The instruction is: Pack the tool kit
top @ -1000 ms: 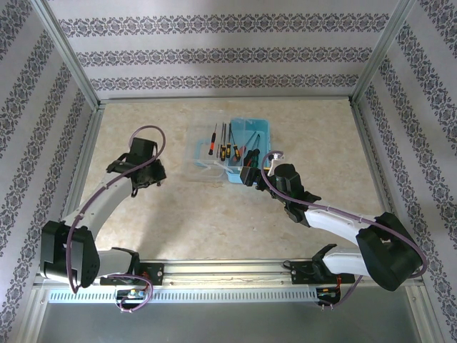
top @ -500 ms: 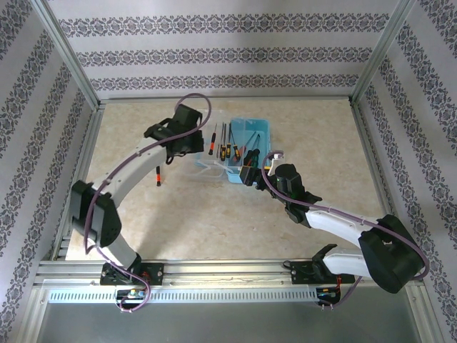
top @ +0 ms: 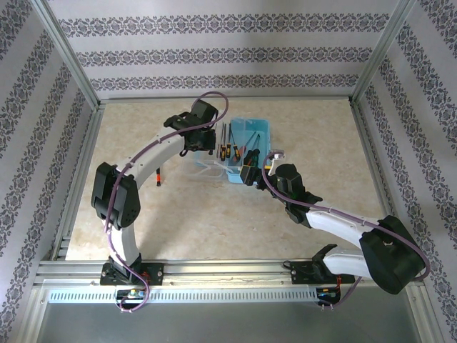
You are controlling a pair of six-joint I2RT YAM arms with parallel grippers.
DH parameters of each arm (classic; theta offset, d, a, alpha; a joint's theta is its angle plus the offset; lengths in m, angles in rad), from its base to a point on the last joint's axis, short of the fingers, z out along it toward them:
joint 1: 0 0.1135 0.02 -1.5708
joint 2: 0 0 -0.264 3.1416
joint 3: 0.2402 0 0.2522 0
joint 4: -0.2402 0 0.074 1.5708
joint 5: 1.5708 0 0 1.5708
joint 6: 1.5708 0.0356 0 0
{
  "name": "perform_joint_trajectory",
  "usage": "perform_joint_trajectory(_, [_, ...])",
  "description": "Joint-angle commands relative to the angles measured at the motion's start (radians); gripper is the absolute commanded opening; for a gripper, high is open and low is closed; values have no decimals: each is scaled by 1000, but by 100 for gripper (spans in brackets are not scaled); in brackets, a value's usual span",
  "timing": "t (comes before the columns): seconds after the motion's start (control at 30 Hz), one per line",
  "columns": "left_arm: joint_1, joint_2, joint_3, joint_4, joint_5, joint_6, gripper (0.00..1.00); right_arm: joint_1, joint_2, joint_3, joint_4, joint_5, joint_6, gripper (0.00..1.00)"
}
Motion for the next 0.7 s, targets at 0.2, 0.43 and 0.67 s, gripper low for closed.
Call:
perform_joint_trajectory(0.2, [-9,26,33,-59,19,20,12,9,-18,5,18,17,-9,91])
perform_joint_trajectory(0.43, [-8,39,34,-69,38,16,14,9,-15,7,20,15,-7,91])
perform_joint_trajectory(0.67, [-9,44,37,-78,29,15,18,8,-15,6,20,15,-6,91])
